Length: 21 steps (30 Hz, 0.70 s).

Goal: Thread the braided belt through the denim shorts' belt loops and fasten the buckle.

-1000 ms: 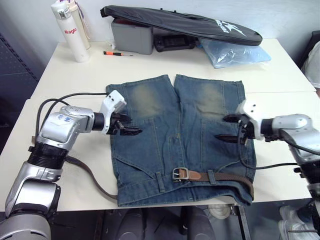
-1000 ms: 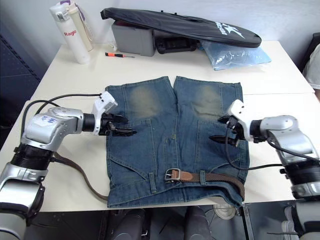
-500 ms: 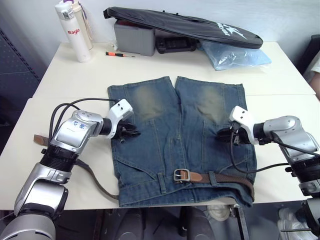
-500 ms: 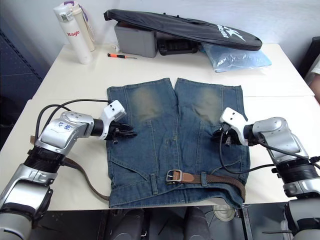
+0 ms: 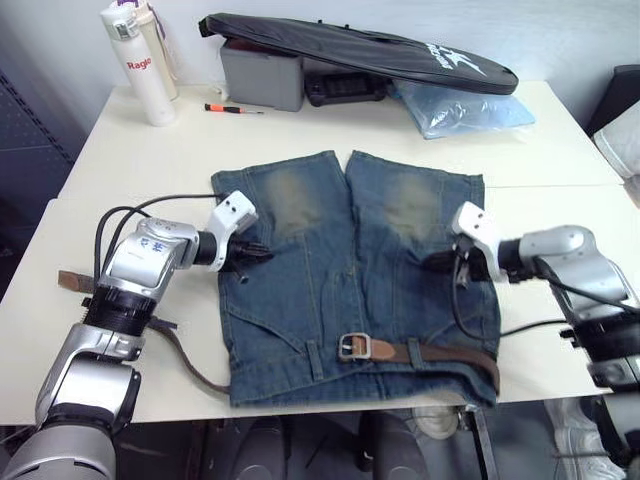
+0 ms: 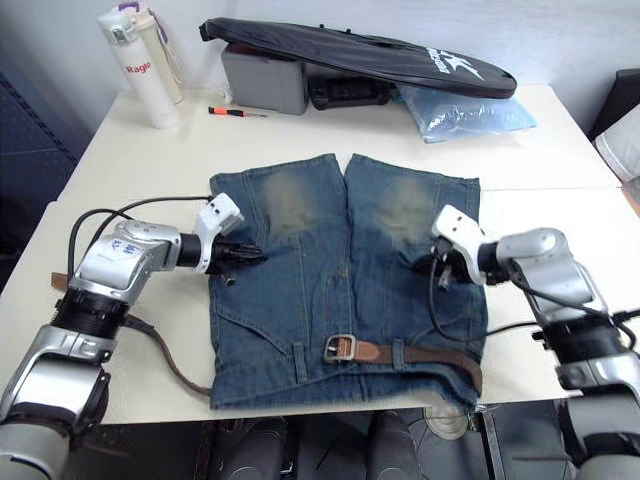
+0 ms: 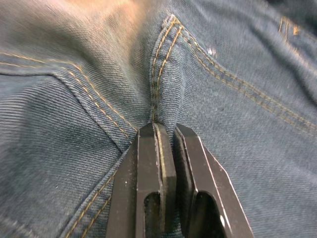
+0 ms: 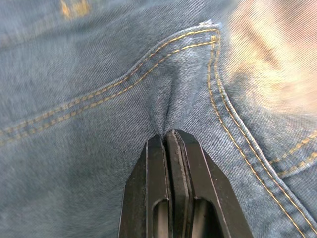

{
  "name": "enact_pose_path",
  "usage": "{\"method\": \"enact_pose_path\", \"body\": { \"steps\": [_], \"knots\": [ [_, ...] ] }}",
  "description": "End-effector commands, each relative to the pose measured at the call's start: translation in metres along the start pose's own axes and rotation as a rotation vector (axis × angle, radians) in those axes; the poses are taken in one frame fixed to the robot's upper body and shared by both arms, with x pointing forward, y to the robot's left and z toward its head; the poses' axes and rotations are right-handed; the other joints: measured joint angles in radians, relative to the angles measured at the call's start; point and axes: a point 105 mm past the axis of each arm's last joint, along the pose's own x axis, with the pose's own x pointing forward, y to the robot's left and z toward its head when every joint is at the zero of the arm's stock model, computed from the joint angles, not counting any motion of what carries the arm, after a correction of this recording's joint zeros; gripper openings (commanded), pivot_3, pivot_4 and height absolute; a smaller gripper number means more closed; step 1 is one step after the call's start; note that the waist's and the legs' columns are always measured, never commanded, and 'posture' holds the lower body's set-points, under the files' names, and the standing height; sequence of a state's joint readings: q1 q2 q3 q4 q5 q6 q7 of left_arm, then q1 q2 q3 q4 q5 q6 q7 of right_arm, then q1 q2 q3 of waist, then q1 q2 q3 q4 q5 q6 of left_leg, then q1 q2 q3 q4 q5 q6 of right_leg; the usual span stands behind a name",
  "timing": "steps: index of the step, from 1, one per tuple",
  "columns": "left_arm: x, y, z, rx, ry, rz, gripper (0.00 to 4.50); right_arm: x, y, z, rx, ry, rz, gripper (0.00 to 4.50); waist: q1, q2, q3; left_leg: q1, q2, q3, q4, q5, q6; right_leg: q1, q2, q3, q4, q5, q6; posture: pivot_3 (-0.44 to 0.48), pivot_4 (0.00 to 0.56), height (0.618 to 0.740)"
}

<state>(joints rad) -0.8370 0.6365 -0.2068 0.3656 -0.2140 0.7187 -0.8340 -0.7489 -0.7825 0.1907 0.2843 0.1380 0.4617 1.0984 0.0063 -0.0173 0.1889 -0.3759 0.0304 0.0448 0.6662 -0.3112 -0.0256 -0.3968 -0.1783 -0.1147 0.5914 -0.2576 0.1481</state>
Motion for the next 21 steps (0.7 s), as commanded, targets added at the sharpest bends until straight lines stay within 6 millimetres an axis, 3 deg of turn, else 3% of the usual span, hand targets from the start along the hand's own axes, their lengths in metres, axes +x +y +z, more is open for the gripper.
{"method": "enact_pose_path", "body": {
  "steps": [1, 5, 12, 14, 15, 17, 20, 21],
  "knots": [
    [-0.008, 0.025, 0.023, 0.056, -0.063, 0.114, 0.01, 0.004, -0.022, 0.011, -0.065, -0.009, -0.08, 0.0, -0.007, 0.0, 0.0, 0.0, 0.0, 0.0, -0.001, 0.0, 0.0, 0.0, 0.0, 0.0, -0.001, 0.0, 0.0, 0.0, 0.15, 0.74],
    [-0.004, 0.037, 0.032, 0.074, -0.073, 0.153, 0.01, 0.018, -0.035, 0.01, -0.08, 0.013, -0.104, 0.0, -0.011, 0.0, 0.0, -0.001, 0.0, 0.001, -0.001, -0.001, 0.0, -0.001, 0.0, 0.0, -0.002, 0.0, 0.0, 0.0, 0.15, 0.74],
    [0.007, 0.041, 0.035, 0.091, -0.07, 0.15, 0.01, 0.028, -0.043, -0.002, -0.092, 0.066, -0.104, 0.0, -0.013, 0.0, 0.0, -0.002, 0.0, 0.002, -0.002, -0.001, 0.0, -0.002, 0.0, 0.0, -0.002, 0.0, 0.001, 0.0, 0.15, 0.74],
    [0.009, 0.04, 0.033, 0.073, -0.072, 0.133, 0.85, 0.028, -0.045, -0.003, -0.084, 0.059, -0.114, 0.0, -0.014, 0.0, 0.0, -0.002, 0.0, 0.002, -0.002, -0.001, 0.0, -0.002, 0.0, 0.0, -0.002, 0.0, 0.001, 0.0, 0.15, 0.74],
    [0.008, 0.039, 0.033, 0.06, -0.079, 0.117, 1.55, 0.027, -0.046, -0.001, -0.077, 0.045, -0.12, 0.67, -0.014, 0.0, 0.0, -0.002, 0.0, 0.002, -0.002, -0.001, 0.0, -0.002, 0.0, 0.0, -0.002, 0.0, 0.001, 0.0, 0.15, 0.74],
    [0.004, 0.038, 0.034, 0.037, -0.094, 0.106, 1.99, 0.024, -0.047, 0.002, -0.078, 0.023, -0.118, 0.88, -0.014, 0.0, 0.0, -0.002, 0.0, 0.002, -0.001, -0.001, 0.0, -0.002, 0.0, 0.0, -0.002, 0.0, 0.001, 0.0, 0.15, 0.74],
    [-0.013, 0.039, 0.034, -0.02, -0.111, 0.085, 3.26, 0.013, -0.045, 0.017, -0.062, -0.036, -0.081, 2.27, -0.02, 0.001, 0.001, -0.002, 0.0, 0.002, -0.002, -0.001, 0.0, -0.002, 0.0, 0.0, -0.002, 0.0, 0.001, 0.0, 0.15, 0.74],
    [-0.022, 0.038, 0.035, -0.046, -0.119, 0.077, 3.39, 0.008, -0.043, 0.023, -0.057, -0.059, -0.059, 2.47, -0.025, 0.002, 0.001, -0.002, 0.0, 0.002, -0.002, -0.001, 0.0, -0.002, 0.0, 0.0, -0.002, 0.0, 0.001, 0.0, 0.15, 0.74]
  ]
}}
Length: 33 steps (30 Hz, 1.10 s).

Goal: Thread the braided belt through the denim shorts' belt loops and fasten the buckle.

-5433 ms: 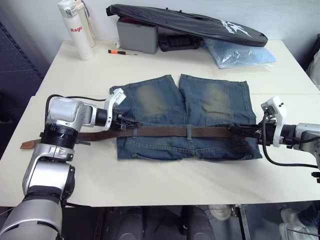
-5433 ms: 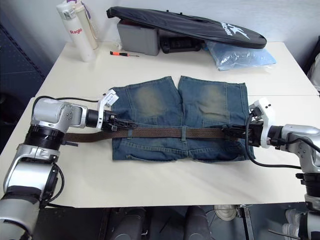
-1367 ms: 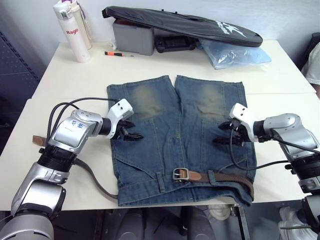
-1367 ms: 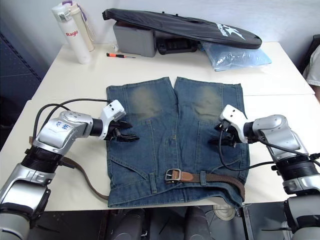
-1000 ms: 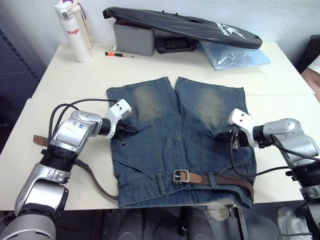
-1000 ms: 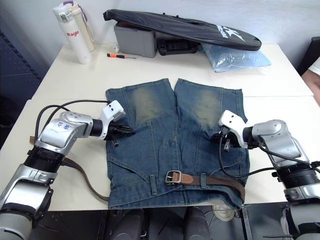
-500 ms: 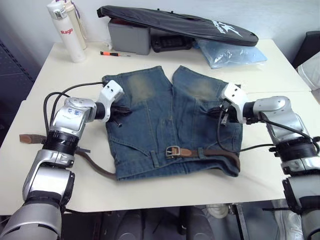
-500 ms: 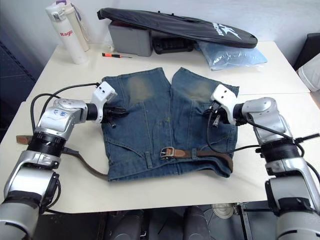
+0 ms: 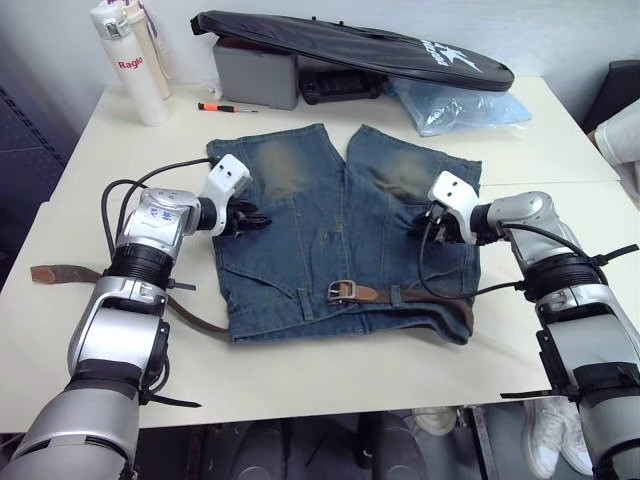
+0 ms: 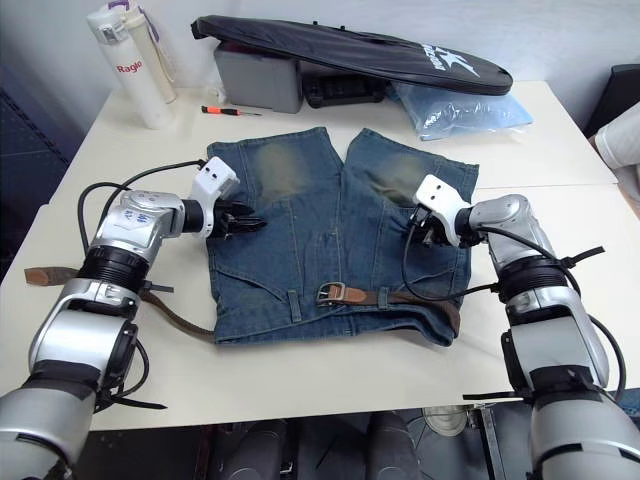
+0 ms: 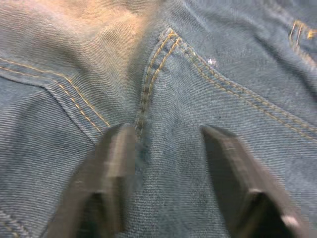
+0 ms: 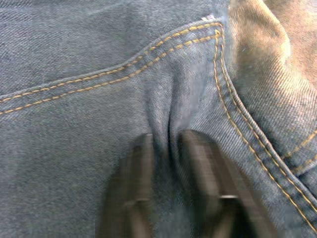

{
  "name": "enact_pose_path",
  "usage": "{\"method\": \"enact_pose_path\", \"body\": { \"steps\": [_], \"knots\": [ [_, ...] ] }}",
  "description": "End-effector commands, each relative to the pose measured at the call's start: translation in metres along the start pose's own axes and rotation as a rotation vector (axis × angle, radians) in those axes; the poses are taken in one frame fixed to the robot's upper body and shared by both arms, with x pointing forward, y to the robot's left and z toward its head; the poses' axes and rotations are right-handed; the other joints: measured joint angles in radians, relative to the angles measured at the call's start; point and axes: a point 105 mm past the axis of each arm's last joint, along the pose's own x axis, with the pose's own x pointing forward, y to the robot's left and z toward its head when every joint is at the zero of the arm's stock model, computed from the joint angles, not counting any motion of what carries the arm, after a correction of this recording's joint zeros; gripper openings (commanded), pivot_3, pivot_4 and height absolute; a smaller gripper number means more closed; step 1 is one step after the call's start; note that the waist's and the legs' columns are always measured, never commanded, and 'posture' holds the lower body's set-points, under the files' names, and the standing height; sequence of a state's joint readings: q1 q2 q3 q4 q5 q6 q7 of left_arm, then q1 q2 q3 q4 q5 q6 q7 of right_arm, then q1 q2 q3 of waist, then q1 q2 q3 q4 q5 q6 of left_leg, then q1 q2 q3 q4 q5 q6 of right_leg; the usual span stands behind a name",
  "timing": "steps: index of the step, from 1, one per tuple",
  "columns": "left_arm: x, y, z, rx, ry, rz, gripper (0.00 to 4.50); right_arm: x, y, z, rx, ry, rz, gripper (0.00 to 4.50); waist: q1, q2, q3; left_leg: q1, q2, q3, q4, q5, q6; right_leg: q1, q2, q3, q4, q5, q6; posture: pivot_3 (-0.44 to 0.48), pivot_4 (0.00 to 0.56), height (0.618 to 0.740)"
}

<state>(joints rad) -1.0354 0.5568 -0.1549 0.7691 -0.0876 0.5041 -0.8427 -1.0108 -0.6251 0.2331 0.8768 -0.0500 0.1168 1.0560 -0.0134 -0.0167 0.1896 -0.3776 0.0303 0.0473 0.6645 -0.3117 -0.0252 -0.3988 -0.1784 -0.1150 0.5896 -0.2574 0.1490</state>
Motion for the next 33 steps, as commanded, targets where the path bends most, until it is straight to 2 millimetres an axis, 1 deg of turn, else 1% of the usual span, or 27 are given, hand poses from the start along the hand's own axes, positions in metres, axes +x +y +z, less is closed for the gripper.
{"method": "enact_pose_path", "body": {
  "steps": [1, 2, 3, 5, 6, 9, 10, 11, 13, 14, 16, 18, 21, 24, 27, 29, 31, 33],
  "knots": [
    [-0.032, 0.004, 0.018, -0.066, -0.078, -0.016, 3.81, -0.028, -0.007, 0.032, -0.008, -0.114, 0.027, 2.87, -0.012, 0.002, 0.001, 0.0, 0.0, 0.0, 0.0, 0.0, 0.0, 0.0, 0.0, 0.0, 0.0, 0.0, 0.0, 0.0, 0.15, 0.74],
    [-0.042, 0.004, 0.021, -0.098, -0.095, -0.015, 4.22, -0.034, -0.004, 0.039, -0.007, -0.136, 0.056, 3.31, -0.015, 0.002, 0.001, -0.001, 0.0, 0.0, 0.0, 0.0, 0.0, -0.002, 0.0, 0.0, 0.0, 0.0, 0.0, 0.0, 0.15, 0.74],
    [-0.052, 0.003, 0.025, -0.133, -0.116, -0.022, 4.47, -0.04, 0.001, 0.046, -0.009, -0.154, 0.088, 3.72, -0.015, 0.002, 0.001, -0.002, 0.0, 0.0, -0.001, 0.0, 0.0, -0.003, 0.0, 0.0, 0.0, 0.0, 0.0, 0.0, 0.15, 0.74],
    [-0.072, -0.005, 0.031, -0.199, -0.162, -0.06, 4.5, -0.051, 0.012, 0.057, -0.018, -0.182, 0.156, 4.44, -0.018, 0.002, 0.001, -0.006, 0.0, 0.001, 0.0, 0.0, 0.0, -0.009, 0.0, 0.0, 0.002, 0.0, 0.0, 0.0, 0.15, 0.74],
    [-0.08, -0.009, 0.03, -0.226, -0.163, -0.068, 4.5, -0.056, 0.02, 0.061, -0.026, -0.194, 0.194, 4.44, -0.018, 0.002, 0.001, -0.009, 0.001, 0.001, 0.001, 0.0, 0.0, -0.012, 0.0, 0.001, 0.003, 0.0, 0.0, 0.0, 0.15, 0.74],
    [-0.103, -0.021, 0.021, -0.313, -0.154, -0.085, 4.5, -0.068, 0.045, 0.072, -0.065, -0.215, 0.313, 4.44, -0.019, 0.002, 0.001, -0.009, 0.001, 0.002, 0.001, 0.0, 0.0, -0.013, 0.0, 0.001, 0.004, 0.0, 0.0, 0.0, 0.15, 0.74],
    [-0.109, -0.024, 0.019, -0.331, -0.155, -0.086, 4.5, -0.07, 0.051, 0.075, -0.072, -0.217, 0.332, 4.44, -0.017, 0.002, 0.001, -0.009, 0.001, 0.002, 0.001, 0.0, 0.0, -0.014, 0.0, 0.001, 0.004, 0.0, 0.0, 0.0, 0.15, 0.74],
    [-0.115, -0.026, 0.014, -0.354, -0.147, -0.074, 4.5, -0.072, 0.059, 0.078, -0.09, -0.226, 0.363, 4.44, -0.015, 0.002, 0.001, -0.009, 0.001, 0.002, 0.001, 0.0, 0.0, -0.013, 0.0, 0.001, 0.004, 0.0, 0.0, 0.0, 0.15, 0.74],
    [-0.136, -0.025, -0.002, -0.443, -0.131, -0.006, 4.5, -0.081, 0.081, 0.089, -0.107, -0.261, 0.461, 4.44, -0.013, 0.002, 0.001, -0.009, 0.001, 0.002, 0.002, 0.0, 0.0, -0.013, 0.0, 0.002, 0.005, 0.0, 0.0, 0.0, 0.15, 0.74],
    [-0.149, -0.027, -0.008, -0.49, -0.137, 0.023, 4.5, -0.086, 0.091, 0.094, -0.111, -0.274, 0.509, 4.44, -0.013, 0.002, 0.001, -0.009, 0.001, 0.002, 0.003, 0.0, 0.0, -0.013, 0.0, 0.002, 0.005, 0.0, 0.0, 0.0, 0.15, 0.74],
    [-0.169, -0.035, -0.02, -0.518, -0.133, 0.059, 4.5, -0.093, 0.105, 0.1, -0.108, -0.282, 0.579, 4.44, -0.014, 0.002, 0.002, -0.009, 0.001, 0.001, 0.002, 0.0, 0.0, -0.014, 0.0, 0.002, 0.005, 0.0, 0.0, 0.0, 0.15, 0.74],
    [-0.181, -0.039, -0.032, -0.528, -0.128, 0.105, 4.5, -0.096, 0.111, 0.102, -0.083, -0.278, 0.607, 4.44, -0.013, 0.001, 0.002, -0.01, 0.001, 0.002, 0.001, -0.001, -0.001, -0.014, 0.0, 0.002, 0.005, 0.0, 0.0, 0.0, 0.15, 0.74],
    [-0.199, -0.037, -0.056, -0.584, -0.125, 0.2, 4.5, -0.098, 0.122, 0.105, -0.052, -0.279, 0.658, 4.44, -0.009, 0.001, 0.002, -0.009, 0.001, 0.001, 0.003, -0.001, -0.001, -0.014, 0.0, 0.002, 0.005, 0.0, 0.0, 0.0, 0.15, 0.74],
    [-0.214, -0.031, -0.083, -0.693, -0.11, 0.309, 4.5, -0.097, 0.128, 0.109, -0.045, -0.291, 0.693, 4.44, -0.008, 0.001, 0.002, -0.008, 0.001, 0.002, 0.003, -0.001, -0.001, -0.014, -0.001, 0.003, 0.006, 0.0, -0.001, 0.0, 0.15, 0.74],
    [-0.228, -0.025, -0.104, -0.798, -0.113, 0.4, 4.5, -0.097, 0.131, 0.116, -0.057, -0.311, 0.719, 4.44, -0.006, 0.001, 0.002, -0.008, 0.001, 0.001, 0.003, -0.002, -0.001, -0.014, -0.001, 0.003, 0.005, 0.0, -0.001, 0.0, 0.15, 0.74],
    [-0.235, -0.017, -0.117, -0.874, -0.123, 0.505, 4.5, -0.099, 0.134, 0.118, -0.071, -0.324, 0.751, 4.44, -0.003, 0.001, 0.002, -0.008, 0.001, 0.001, 0.003, -0.002, -0.001, -0.014, -0.001, 0.003, 0.006, 0.0, -0.001, 0.0, 0.15, 0.74],
    [-0.239, -0.013, -0.128, -0.921, -0.1, 0.582, 4.5, -0.1, 0.136, 0.118, -0.081, -0.33, 0.77, 4.44, 0.001, 0.001, 0.001, -0.008, 0.001, 0.001, 0.003, -0.002, -0.001, -0.014, -0.001, 0.003, 0.006, 0.001, -0.001, 0.0, 0.15, 0.74],
    [-0.24, 0.004, -0.13, -0.984, -0.165, 0.738, 4.5, -0.096, 0.139, 0.127, -0.095, -0.342, 0.777, 4.44, 0.01, 0.0, 0.001, -0.008, 0.001, 0.001, 0.003, -0.002, -0.001, -0.014, -0.001, 0.004, 0.006, 0.001, -0.001, 0.0, 0.15, 0.74]
  ]
}}
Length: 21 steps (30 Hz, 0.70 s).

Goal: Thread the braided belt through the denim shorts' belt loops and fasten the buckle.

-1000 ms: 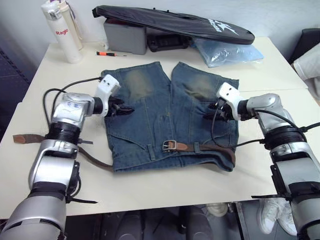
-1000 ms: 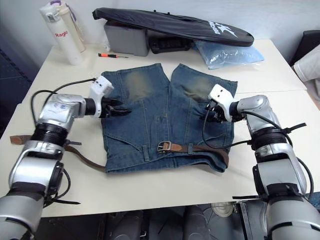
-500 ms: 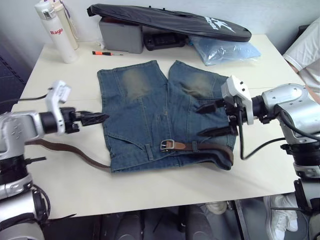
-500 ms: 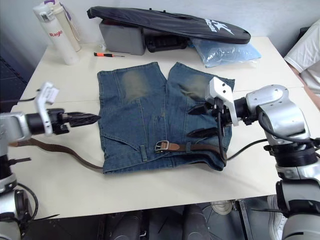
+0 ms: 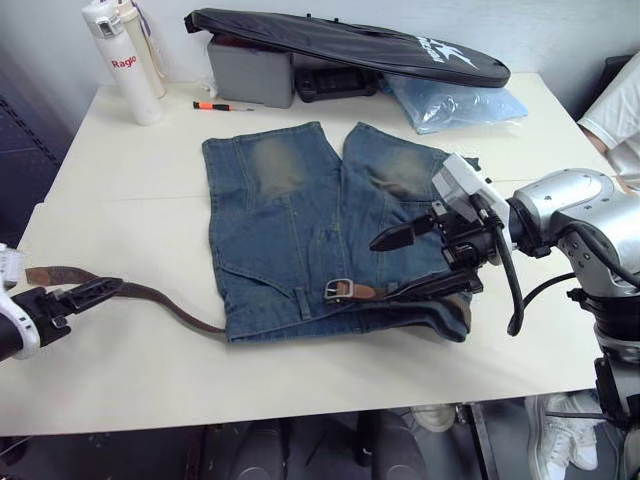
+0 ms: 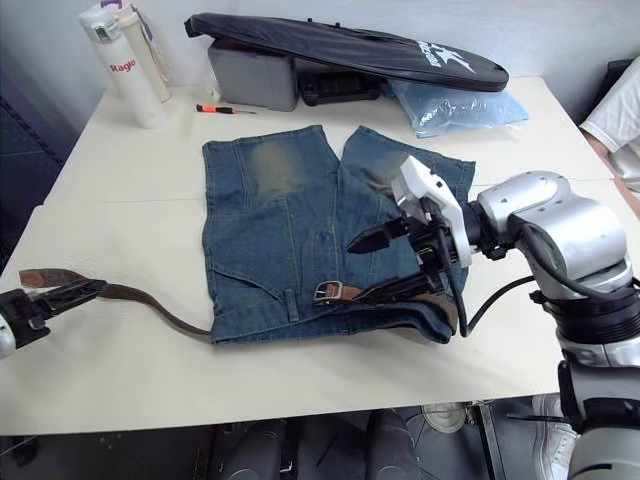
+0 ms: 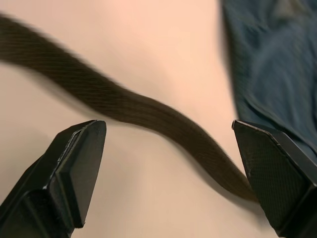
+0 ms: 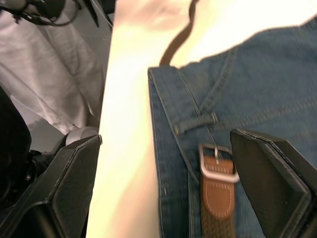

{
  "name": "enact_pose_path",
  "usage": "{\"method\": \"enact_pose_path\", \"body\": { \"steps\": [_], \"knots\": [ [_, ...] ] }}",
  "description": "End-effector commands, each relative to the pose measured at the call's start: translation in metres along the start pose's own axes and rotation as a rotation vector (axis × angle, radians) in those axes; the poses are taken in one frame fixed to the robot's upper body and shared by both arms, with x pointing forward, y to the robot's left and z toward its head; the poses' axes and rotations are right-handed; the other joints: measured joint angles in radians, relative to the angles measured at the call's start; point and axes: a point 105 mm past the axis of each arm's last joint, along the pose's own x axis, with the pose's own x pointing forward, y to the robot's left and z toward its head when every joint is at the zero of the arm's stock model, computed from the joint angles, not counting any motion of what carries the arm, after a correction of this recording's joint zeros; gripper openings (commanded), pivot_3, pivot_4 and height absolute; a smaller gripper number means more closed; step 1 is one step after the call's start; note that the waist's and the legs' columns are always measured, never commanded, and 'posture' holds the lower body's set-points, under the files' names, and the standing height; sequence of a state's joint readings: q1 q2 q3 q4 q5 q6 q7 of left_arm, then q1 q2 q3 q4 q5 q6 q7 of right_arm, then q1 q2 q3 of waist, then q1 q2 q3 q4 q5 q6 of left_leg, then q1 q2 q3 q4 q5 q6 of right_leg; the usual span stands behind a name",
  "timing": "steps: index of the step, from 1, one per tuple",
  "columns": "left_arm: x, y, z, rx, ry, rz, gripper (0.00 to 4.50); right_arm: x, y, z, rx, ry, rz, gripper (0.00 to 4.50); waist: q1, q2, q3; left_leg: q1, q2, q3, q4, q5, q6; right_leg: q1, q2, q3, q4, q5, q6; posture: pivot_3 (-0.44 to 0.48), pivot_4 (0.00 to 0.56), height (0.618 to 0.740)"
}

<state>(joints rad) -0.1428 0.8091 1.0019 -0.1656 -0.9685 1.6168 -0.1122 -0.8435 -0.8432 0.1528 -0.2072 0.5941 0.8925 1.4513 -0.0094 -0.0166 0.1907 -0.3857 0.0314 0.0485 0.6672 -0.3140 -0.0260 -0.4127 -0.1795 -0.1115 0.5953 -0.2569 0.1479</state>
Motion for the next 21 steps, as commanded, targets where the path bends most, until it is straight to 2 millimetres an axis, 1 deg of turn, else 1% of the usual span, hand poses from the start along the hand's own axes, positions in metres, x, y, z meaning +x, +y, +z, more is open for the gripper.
{"method": "enact_pose_path", "body": {
  "steps": [1, 4, 7, 9, 13, 16, 20, 21],
  "knots": [
    [0.01, 0.012, 0.02, -0.132, -0.174, 0.184, 4.5, 0.012, 0.004, 0.019, -0.076, -0.013, 0.05, 4.44, 0.009, 0.0, 0.0, 0.0, 0.0, 0.0, 0.0, 0.0, 0.0, 0.0, 0.0, 0.0, 0.0, 0.0, 0.0, 0.0, 0.15, 0.74],
    [0.028, 0.004, 0.032, -0.259, -0.247, 0.247, 4.5, 0.021, 0.002, 0.026, -0.088, -0.015, 0.048, 4.44, 0.017, -0.003, -0.001, 0.0, 0.0, -0.001, 0.001, 0.0, -0.001, 0.0, 0.0, 0.0, 0.002, 0.001, -0.001, 0.0, 0.15, 0.74],
    [0.044, -0.005, 0.041, -0.348, -0.252, 0.294, 4.5, 0.024, 0.002, 0.029, -0.088, -0.016, 0.034, 4.44, 0.021, -0.006, -0.002, 0.0, 0.0, -0.001, 0.003, 0.0, -0.001, 0.0, 0.0, -0.001, 0.003, 0.001, -0.001, 0.0, 0.15, 0.74],
    [0.05, -0.002, 0.041, -0.398, -0.223, 0.358, 4.5, 0.025, 0.002, 0.032, -0.092, -0.018, 0.018, 4.44, 0.024, -0.008, -0.003, 0.0, 0.0, -0.001, 0.003, 0.0, -0.001, 0.0, 0.0, -0.001, 0.003, 0.001, -0.001, 0.0, 0.15, 0.74],
    [0.055, 0.007, 0.038, -0.427, -0.158, 0.457, 4.5, 0.028, 0.003, 0.036, -0.097, -0.021, -0.025, 4.44, 0.024, -0.014, -0.005, -0.001, 0.0, 0.0, 0.003, 0.0, -0.002, 0.0, 0.0, -0.001, 0.002, 0.001, -0.001, 0.0, 0.15, 0.74],
    [0.06, 0.011, 0.031, -0.448, -0.105, 0.526, 4.5, 0.013, 0.001, 0.022, -0.086, -0.02, -0.091, 4.44, 0.024, -0.015, -0.005, -0.002, 0.0, 0.002, 0.004, -0.001, -0.001, -0.001, 0.0, -0.001, -0.001, 0.001, 0.0, 0.0, 0.15, 0.74],
    [0.064, 0.013, 0.025, -0.458, -0.057, 0.593, 4.5, 0.003, -0.005, 0.009, -0.08, -0.007, -0.166, 4.44, 0.011, -0.016, -0.005, -0.001, 0.0, 0.004, 0.001, -0.001, -0.001, -0.002, 0.001, -0.001, -0.001, 0.001, 0.0, 0.0, 0.15, 0.74],
    [0.065, 0.014, 0.025, -0.464, -0.05, 0.595, 3.96, 0.002, -0.008, 0.007, -0.085, -0.003, -0.188, 4.5, 0.011, -0.016, -0.005, -0.001, 0.0, 0.004, 0.001, -0.001, -0.001, -0.002, 0.001, -0.001, -0.001, 0.001, 0.0, 0.0, 0.15, 0.74]
  ]
}}
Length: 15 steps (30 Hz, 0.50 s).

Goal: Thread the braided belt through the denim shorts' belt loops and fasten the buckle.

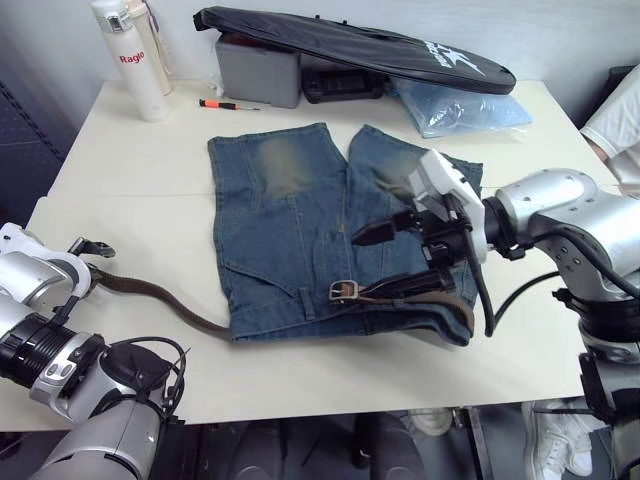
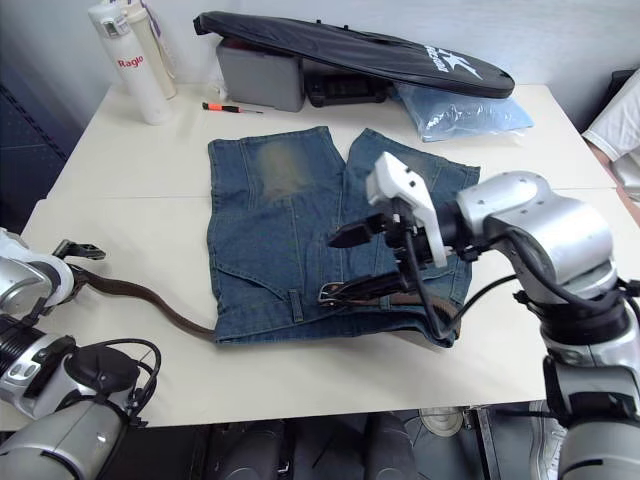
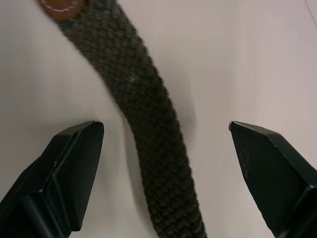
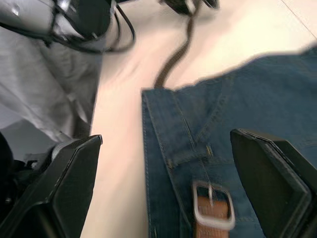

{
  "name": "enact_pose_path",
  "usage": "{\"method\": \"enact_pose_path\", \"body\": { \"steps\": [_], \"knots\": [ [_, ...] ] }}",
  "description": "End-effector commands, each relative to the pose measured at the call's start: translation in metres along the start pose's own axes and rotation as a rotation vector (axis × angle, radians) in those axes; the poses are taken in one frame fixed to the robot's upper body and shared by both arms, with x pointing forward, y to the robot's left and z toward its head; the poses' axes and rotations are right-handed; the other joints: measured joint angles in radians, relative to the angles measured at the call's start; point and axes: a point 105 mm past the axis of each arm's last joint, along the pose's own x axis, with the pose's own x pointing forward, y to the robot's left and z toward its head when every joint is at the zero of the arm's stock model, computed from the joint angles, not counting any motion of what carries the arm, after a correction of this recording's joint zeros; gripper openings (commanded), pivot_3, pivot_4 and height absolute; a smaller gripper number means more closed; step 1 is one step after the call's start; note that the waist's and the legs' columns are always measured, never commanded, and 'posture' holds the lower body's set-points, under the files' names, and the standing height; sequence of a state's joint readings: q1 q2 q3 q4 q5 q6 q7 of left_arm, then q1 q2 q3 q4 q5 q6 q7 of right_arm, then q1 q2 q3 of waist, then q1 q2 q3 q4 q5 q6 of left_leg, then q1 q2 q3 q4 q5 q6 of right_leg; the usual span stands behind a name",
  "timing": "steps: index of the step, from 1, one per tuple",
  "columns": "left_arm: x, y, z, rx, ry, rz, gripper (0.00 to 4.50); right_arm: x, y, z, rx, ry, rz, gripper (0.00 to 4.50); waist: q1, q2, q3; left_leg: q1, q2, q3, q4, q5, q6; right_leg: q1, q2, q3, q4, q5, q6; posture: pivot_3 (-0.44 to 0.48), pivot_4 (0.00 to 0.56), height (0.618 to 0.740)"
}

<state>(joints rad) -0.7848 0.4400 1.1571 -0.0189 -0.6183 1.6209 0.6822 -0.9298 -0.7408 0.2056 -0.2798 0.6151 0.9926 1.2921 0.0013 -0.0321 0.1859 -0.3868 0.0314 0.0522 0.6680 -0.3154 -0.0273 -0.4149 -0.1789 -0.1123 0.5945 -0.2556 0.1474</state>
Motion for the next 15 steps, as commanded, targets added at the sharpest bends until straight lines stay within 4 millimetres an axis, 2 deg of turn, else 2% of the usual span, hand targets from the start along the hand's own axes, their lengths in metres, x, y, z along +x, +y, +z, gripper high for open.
{"method": "enact_pose_path", "body": {
  "steps": [1, 3, 4, 6, 7, 9, 11, 13, 15],
  "knots": [
    [0.006, 0.009, -0.002, -0.023, 0.04, 0.17, 3.77, -0.03, -0.008, -0.016, -0.047, 0.006, -0.18, 4.5, 0.003, -0.001, 0.0, 0.0, 0.0, 0.0, 0.0, 0.0, 0.0, 0.0, 0.0, 0.0, 0.0, 0.0, 0.0, 0.0, 0.15, 0.74],
    [0.006, 0.008, -0.002, -0.026, 0.043, 0.181, 3.12, -0.032, -0.011, -0.018, -0.05, 0.003, -0.201, 4.5, 0.005, -0.001, 0.0, 0.0, 0.0, 0.001, 0.0, 0.0, 0.001, 0.001, 0.0, 0.0, -0.001, 0.0, 0.0, 0.0, 0.15, 0.74],
    [0.006, 0.008, -0.002, -0.029, 0.042, 0.188, 2.5, -0.033, -0.012, -0.018, -0.051, 0.002, -0.203, 4.5, 0.004, -0.001, 0.0, 0.0, 0.0, 0.001, 0.0, 0.0, 0.001, 0.001, 0.0, 0.0, -0.001, 0.0, 0.0, 0.0, 0.15, 0.74],
    [0.005, 0.01, 0.001, -0.02, 0.032, 0.208, 1.79, -0.035, -0.011, -0.019, -0.052, 0.001, -0.199, 4.5, 0.002, -0.001, 0.0, 0.001, 0.0, 0.001, 0.0, 0.0, 0.001, 0.001, 0.0, 0.001, -0.001, 0.0, 0.0, 0.0, 0.15, 0.74],
    [0.002, 0.011, 0.006, 0.004, 0.013, 0.219, 1.66, -0.035, -0.011, -0.02, -0.052, 0.0, -0.198, 4.5, -0.003, 0.0, 0.0, 0.001, 0.0, 0.001, 0.0, 0.0, 0.001, 0.001, 0.0, 0.001, 0.0, 0.0, 0.0, 0.0, 0.15, 0.74],
    [-0.003, 0.006, 0.021, 0.098, -0.063, 0.199, 0.84, -0.037, -0.011, -0.021, -0.051, -0.005, -0.202, 4.5, -0.001, 0.0, 0.0, 0.002, 0.0, 0.002, -0.002, 0.0, 0.0, 0.0, 0.0, 0.001, 0.0, 0.0, 0.0, 0.0, 0.15, 0.74],
    [-0.02, -0.036, 0.047, 0.365, -0.282, -0.009, 0.05, -0.039, -0.012, -0.023, -0.045, -0.008, -0.21, 4.5, 0.007, 0.0, 0.0, 0.001, 0.0, 0.002, 0.0, 0.0, 0.0, 0.001, 0.0, 0.001, -0.001, 0.0, 0.0, 0.0, 0.15, 0.74],
    [-0.035, -0.07, 0.048, 0.609, -0.407, -0.161, 0.05, -0.041, -0.014, -0.025, -0.042, -0.006, -0.22, 4.5, 0.007, 0.0, 0.0, 0.001, 0.0, 0.002, 0.0, 0.0, 0.0, 0.0, 0.0, 0.001, 0.0, 0.0, 0.0, 0.0, 0.15, 0.74],
    [-0.045, -0.097, 0.035, 0.612, -0.377, -0.365, 0.05, -0.042, -0.015, -0.026, -0.04, -0.007, -0.233, 4.5, 0.007, 0.0, 0.0, 0.001, 0.0, 0.002, 0.0, 0.0, 0.0, 0.0, 0.0, 0.001, 0.0, 0.0, 0.0, 0.0, 0.15, 0.74]
  ]
}}
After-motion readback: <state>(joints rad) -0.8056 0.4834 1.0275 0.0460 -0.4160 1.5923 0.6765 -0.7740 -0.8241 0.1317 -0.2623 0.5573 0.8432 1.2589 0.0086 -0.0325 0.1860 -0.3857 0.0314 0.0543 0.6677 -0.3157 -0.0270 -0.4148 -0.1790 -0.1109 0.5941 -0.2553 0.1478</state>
